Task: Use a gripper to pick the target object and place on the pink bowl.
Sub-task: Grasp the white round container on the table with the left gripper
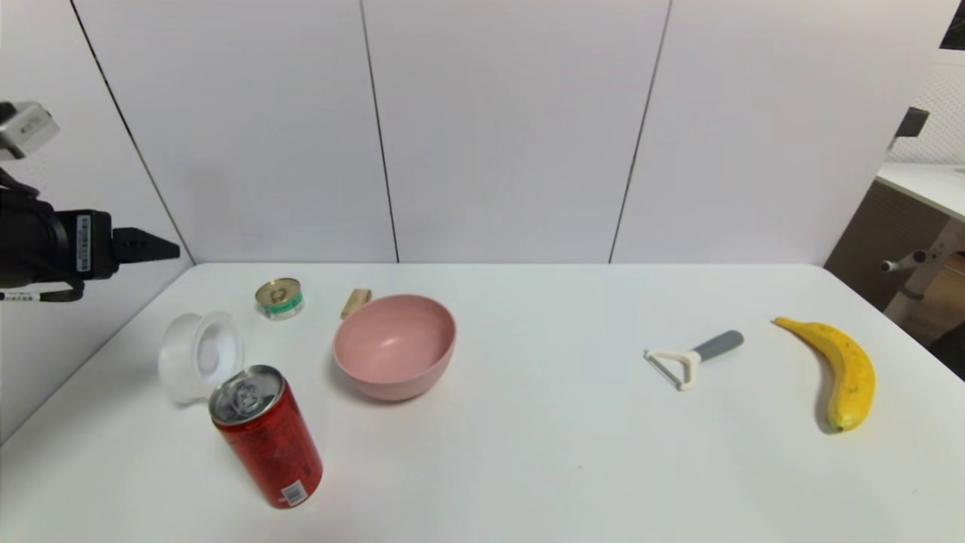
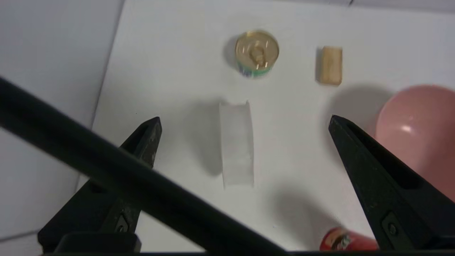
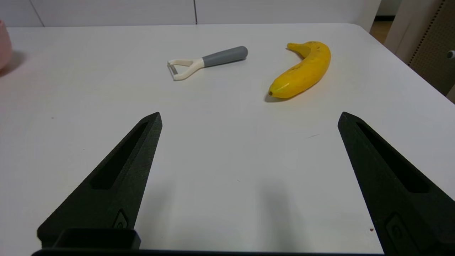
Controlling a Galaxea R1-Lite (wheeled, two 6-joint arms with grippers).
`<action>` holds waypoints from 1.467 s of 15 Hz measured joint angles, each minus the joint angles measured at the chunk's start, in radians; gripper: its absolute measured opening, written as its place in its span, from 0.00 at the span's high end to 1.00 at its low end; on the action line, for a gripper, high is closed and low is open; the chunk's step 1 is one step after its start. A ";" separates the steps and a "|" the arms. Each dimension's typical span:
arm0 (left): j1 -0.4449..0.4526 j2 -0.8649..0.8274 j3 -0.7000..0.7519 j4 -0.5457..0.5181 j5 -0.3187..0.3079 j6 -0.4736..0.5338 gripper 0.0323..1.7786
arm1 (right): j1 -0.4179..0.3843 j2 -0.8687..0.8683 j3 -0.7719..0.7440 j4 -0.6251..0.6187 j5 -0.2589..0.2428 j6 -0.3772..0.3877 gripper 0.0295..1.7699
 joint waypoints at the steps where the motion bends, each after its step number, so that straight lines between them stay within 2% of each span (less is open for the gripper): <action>1: 0.004 0.032 -0.023 0.083 0.002 -0.011 0.05 | 0.000 0.000 0.000 0.000 0.000 0.000 0.03; 3: 0.009 0.087 -0.039 0.164 0.020 -0.016 0.05 | 0.000 0.000 0.000 0.000 0.000 0.000 0.03; 5: 0.011 0.137 -0.044 0.182 0.029 -0.015 0.05 | -0.001 0.000 0.000 0.000 0.000 -0.001 0.03; 15: -0.016 0.390 -0.132 0.180 0.030 0.000 0.05 | 0.000 0.000 0.000 0.000 0.000 -0.001 0.03; 22: -0.024 0.457 -0.127 0.184 0.030 -0.008 0.05 | -0.001 0.000 0.000 0.000 0.000 0.000 0.03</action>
